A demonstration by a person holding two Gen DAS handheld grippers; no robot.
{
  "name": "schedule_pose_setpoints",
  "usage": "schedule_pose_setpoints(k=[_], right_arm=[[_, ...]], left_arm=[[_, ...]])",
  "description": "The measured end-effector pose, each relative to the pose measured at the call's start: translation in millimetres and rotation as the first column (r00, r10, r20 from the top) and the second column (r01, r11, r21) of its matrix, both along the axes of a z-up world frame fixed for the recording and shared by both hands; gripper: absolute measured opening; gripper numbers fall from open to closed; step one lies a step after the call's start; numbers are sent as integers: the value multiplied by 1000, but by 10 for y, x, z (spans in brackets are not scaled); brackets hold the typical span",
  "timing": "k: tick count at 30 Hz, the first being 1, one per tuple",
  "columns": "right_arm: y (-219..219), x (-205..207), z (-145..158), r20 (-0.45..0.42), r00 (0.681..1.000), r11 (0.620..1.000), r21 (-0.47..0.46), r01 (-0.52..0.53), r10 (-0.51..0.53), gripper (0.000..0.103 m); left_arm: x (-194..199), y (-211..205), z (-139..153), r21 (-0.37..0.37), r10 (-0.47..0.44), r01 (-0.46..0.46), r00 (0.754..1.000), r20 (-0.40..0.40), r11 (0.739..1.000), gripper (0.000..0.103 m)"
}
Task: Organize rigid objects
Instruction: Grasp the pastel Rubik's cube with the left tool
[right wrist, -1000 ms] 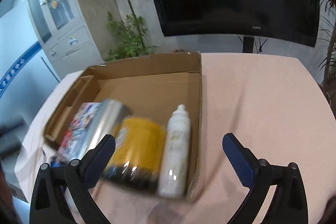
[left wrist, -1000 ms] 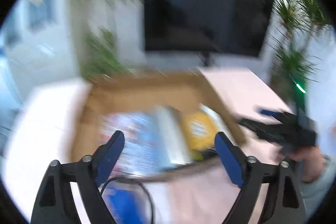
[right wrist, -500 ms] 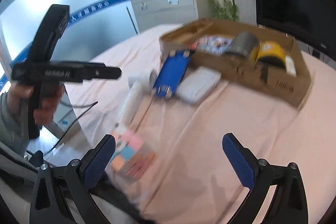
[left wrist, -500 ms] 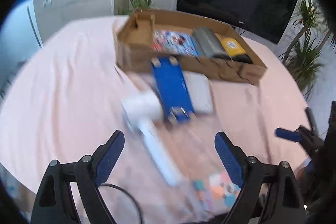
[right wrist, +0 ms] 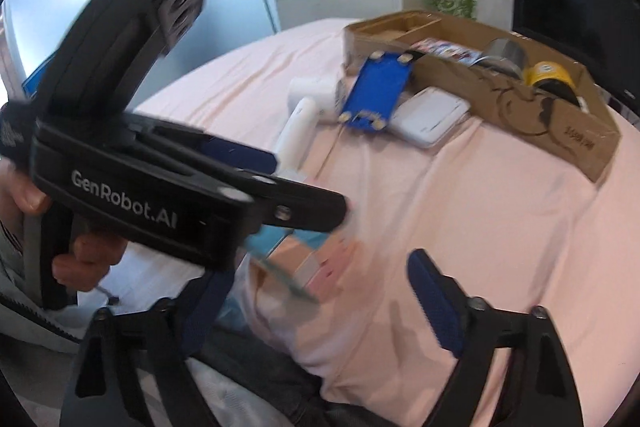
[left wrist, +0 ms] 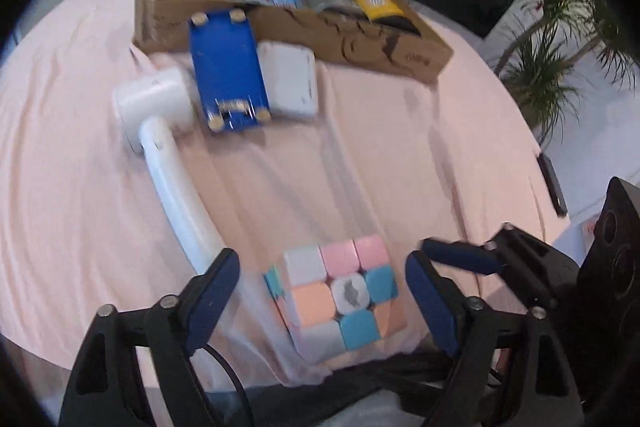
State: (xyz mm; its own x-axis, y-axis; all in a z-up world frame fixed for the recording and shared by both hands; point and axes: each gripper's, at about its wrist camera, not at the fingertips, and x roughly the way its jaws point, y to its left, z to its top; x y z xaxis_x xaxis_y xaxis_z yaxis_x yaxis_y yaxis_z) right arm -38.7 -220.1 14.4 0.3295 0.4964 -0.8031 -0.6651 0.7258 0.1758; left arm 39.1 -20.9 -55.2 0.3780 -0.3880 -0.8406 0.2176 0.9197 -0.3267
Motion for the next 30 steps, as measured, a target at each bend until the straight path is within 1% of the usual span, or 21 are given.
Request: schedule_pose_setpoints(k=[1, 3, 4, 7, 9, 11, 14, 17, 18, 20, 21, 24, 26, 27, 28, 30], right_arm=[[38, -15, -28, -2, 1000, 1000, -12, -14, 14, 66], [137, -37, -134, -12, 999, 997, -51, -52, 52, 56], [184, -42, -188, -17, 998, 995, -69, -67, 66, 52], [240, -12, -271, -19, 998, 994, -88, -67, 65, 47], [221, 50, -293, -16, 999, 996, -81, -48, 46, 43], [180, 116, -306, -26, 999, 997, -69, -28, 27, 42], [77, 215, -309, -31, 999, 998, -54, 19, -20, 42], [-96, 363, -255, -1, 996, 995, -49, 87, -88, 42], [-148, 408, -237, 6, 995, 994, -45, 103, -103, 42], [-280, 535, -212, 13, 990, 990, -31, 140, -139, 42], [-318, 583, -222, 12, 989, 989, -30, 147, -147, 42], [-374, 701, -309, 19, 987, 985, -68, 159, -158, 42], [-384, 733, -329, 15, 987, 985, -64, 158, -158, 43], [-377, 743, -336, 12, 988, 986, -56, 155, -155, 44], [-366, 751, -347, 14, 988, 986, -55, 155, -154, 51], [-297, 792, -404, 12, 989, 987, -63, 148, -148, 57]], left_arm=[[-12, -6, -29, -10, -3, 3, 1000, -15, 1000, 73], [-16, 5, -68, -60, -3, 1, 999, -44, 998, 67], [-11, 14, -79, -71, 6, -9, 999, -50, 997, 67], [14, -18, -83, -58, 11, -14, 999, -49, 998, 66], [49, -57, -77, -48, 16, -18, 999, -42, 999, 66], [91, -129, -57, -35, 7, -8, 999, -33, 999, 66], [206, -257, -27, -37, -12, 11, 1000, -23, 999, 66], [357, -416, 78, -64, -33, 34, 999, 15, 997, 62], [415, -485, 129, -76, -47, 50, 998, 38, 996, 62], [512, -572, 165, -94, -65, 69, 997, 52, 993, 62], [557, -600, 150, -101, -70, 74, 997, 42, 992, 62], [625, -569, 4, -118, -65, 60, 997, -37, 991, 62], [596, -452, -82, -125, -40, 32, 997, -67, 992, 62], [580, -379, -113, -144, -27, 16, 997, -78, 989, 62], [572, -285, -147, -178, -9, -7, 996, -93, 984, 62], [592, -210, -191, -226, -2, -23, 994, -109, 974, 62]])
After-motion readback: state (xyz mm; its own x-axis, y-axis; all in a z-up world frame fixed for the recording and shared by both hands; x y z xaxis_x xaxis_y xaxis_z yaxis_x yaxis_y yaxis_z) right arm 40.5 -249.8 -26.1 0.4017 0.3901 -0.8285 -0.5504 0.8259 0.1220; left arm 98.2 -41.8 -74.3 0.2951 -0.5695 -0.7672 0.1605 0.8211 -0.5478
